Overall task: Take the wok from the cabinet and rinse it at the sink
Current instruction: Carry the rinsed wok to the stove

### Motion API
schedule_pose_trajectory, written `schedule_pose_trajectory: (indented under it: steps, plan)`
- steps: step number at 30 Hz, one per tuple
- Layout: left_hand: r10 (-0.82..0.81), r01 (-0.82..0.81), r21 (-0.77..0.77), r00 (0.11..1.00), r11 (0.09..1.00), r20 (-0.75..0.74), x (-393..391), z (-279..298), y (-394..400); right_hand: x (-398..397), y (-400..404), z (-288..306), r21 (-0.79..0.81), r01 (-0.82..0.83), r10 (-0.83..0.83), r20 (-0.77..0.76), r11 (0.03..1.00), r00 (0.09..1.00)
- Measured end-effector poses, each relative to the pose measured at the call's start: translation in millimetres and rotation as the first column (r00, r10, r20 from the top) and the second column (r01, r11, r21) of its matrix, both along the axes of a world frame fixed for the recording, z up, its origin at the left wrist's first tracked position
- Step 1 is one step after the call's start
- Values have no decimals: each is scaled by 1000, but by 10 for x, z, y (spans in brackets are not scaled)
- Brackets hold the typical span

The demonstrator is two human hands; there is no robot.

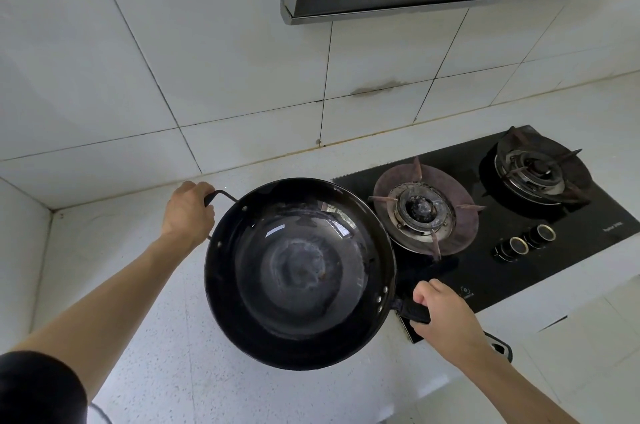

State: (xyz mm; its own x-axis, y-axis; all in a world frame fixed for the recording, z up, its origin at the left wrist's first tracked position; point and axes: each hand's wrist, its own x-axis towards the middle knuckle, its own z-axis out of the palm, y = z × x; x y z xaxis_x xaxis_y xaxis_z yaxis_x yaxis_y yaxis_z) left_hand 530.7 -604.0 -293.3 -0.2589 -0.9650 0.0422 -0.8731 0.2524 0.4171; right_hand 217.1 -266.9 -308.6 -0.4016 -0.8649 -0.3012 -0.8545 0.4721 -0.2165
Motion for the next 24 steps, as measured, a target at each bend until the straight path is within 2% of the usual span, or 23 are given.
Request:
schedule_pose_trajectory:
  steps: [5,8,10,16,24]
  plan:
    - [-48,58,-78,991,995,129,79,-10,238,-16,43,-26,-29,-15,16,37,999,999]
    - [-103,146,-167,965,975,242,96,9,435,-21,48,-21,-37,-15,17,56,999,998]
    - [-159,211,-170,948,963,274,56,27,617,-16,50,-13,-43,-10,13,61,999,998]
    - [-326,356,-103,918,929,227,-177,39,1229,60,142,-6,-86,-36,41,55,996,998]
    - [-441,446,-29,891,895,110,-463,49,2312,180,377,40,-158,-141,157,88,977,984]
